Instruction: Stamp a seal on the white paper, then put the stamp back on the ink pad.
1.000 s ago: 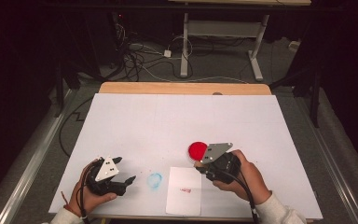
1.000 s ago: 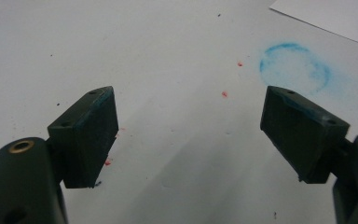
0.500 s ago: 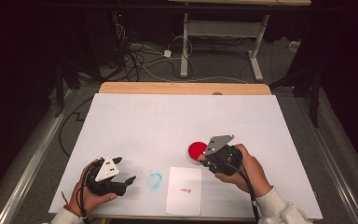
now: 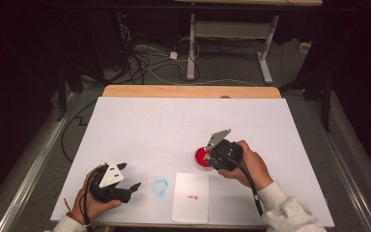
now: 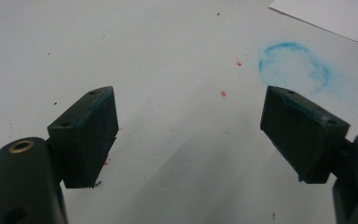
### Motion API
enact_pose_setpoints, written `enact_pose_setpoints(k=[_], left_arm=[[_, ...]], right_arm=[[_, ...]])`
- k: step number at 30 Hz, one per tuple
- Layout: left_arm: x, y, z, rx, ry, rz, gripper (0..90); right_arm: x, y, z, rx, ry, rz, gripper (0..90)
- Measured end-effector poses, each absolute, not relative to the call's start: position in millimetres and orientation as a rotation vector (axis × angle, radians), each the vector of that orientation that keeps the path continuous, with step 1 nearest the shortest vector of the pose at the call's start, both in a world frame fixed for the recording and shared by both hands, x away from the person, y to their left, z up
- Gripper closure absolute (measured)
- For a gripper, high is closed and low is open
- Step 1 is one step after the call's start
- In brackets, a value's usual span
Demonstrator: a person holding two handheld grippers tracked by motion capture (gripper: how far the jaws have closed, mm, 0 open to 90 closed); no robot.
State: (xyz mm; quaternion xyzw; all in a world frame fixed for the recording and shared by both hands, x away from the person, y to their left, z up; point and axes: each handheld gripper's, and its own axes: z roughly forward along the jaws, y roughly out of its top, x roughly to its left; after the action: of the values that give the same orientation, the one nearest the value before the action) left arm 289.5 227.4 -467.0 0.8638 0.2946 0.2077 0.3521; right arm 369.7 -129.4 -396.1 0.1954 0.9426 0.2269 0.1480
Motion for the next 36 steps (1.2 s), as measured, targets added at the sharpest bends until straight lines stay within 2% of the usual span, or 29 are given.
enact_pose_setpoints(k=[14, 36], left_arm=[[290.7, 232.2, -470.1, 2.231, 0.783, 0.531, 18.4], [291.1, 230.8, -470.2, 2.231, 0.774, 0.521, 18.4]], right_arm=[[393.6, -119.9, -408.6, 0.589, 2.745, 0.538, 75.9], [404.9, -115.3, -419.5, 0.626, 2.753, 0.471, 75.8]])
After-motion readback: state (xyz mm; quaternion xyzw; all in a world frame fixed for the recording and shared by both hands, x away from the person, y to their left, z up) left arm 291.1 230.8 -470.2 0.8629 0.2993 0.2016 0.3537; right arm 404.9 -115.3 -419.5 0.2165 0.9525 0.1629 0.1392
